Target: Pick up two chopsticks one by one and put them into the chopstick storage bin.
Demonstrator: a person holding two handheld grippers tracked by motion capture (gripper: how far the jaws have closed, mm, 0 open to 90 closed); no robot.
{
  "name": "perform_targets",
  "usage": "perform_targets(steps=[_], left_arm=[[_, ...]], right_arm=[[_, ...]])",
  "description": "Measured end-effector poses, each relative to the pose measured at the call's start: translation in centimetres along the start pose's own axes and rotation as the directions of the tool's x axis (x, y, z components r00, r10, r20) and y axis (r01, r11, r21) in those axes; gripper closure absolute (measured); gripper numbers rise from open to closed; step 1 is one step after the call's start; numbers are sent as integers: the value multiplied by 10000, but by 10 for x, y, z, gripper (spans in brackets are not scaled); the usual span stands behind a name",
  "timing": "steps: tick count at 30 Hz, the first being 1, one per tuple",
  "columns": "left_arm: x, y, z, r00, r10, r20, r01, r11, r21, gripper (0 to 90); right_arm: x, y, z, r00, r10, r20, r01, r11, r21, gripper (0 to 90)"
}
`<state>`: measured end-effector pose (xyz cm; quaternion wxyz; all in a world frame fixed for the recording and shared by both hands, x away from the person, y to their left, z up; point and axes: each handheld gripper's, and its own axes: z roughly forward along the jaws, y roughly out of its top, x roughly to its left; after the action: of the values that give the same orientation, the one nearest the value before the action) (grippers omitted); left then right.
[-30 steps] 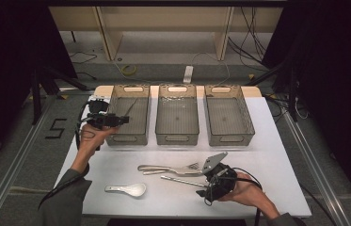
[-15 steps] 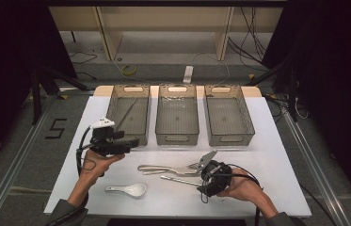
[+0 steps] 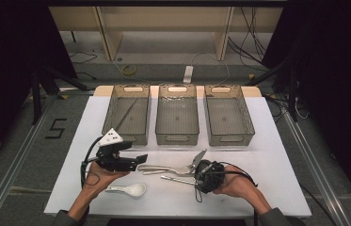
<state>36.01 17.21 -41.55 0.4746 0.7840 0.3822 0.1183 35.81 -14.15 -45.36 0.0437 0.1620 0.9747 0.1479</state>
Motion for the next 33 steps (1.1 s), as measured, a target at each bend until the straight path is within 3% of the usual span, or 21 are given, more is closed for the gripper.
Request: perform_targets(steps=[15, 19, 33], left_arm=[[-10, -6, -2, 9984, 568, 46, -569, 9981, 217, 176], [-12, -7, 0, 9974, 722, 10, -722, 9971, 241, 176], [-13, -7, 0, 9961, 879, 22, -880, 9957, 296, 177]], right_arm=[[-1, 5, 6, 9997, -33, -226, 47, 9982, 597, 813], [0, 7, 7, 9995, 184, -263, -167, 9978, 637, 841], [2, 14, 7, 9985, -508, -223, 531, 9912, 1210, 866]])
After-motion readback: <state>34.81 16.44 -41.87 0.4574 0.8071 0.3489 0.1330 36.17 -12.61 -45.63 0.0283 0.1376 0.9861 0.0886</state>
